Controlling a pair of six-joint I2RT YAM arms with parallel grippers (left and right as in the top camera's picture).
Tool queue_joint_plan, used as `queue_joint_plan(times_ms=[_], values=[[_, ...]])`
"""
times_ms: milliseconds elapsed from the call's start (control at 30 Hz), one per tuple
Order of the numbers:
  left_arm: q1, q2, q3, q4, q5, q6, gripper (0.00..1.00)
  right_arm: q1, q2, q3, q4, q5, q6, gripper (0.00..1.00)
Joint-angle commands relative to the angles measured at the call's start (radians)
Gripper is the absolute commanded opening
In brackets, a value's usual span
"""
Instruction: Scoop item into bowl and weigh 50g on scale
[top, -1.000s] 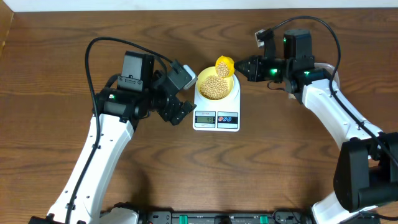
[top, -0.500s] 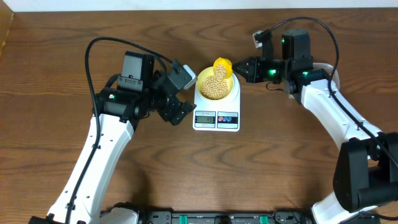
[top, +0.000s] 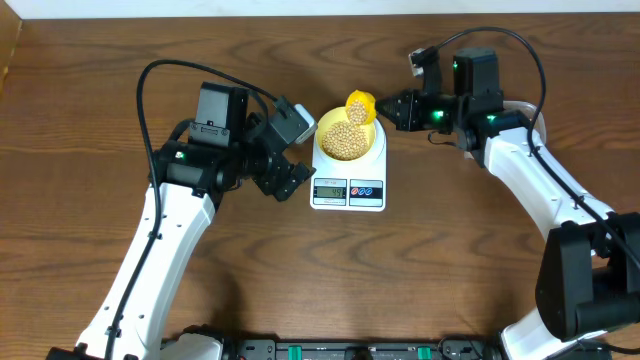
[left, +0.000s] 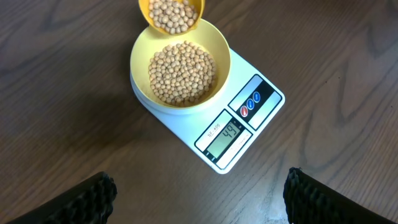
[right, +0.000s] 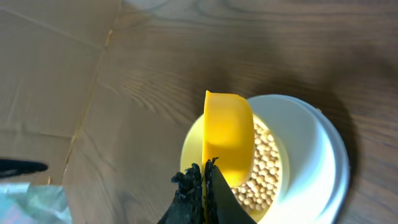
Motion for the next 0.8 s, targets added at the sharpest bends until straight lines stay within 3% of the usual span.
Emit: queue_joint_plan(times_ms=[0, 267, 400, 767], values=[[0.005, -0.007, -0.017, 0.003, -0.006, 0.01, 0.88, 0.0, -0.003, 0.006, 0.005, -0.072, -0.095, 0.01], [0.005, -0.007, -0.017, 0.003, -0.006, 0.01, 0.88, -0.004, -0.003, 0.006, 0.006, -0.046, -0.098, 0.01], [0.005, -0.007, -0.017, 0.003, -0.006, 0.01, 0.88, -0.001, -0.003, 0.006, -0.003, -0.091, -0.189, 0.01], [0.005, -0.007, -0.017, 0.003, -0.006, 0.01, 0.88, 0.0, -0.003, 0.006, -0.002, -0.017, -0.248, 0.01]])
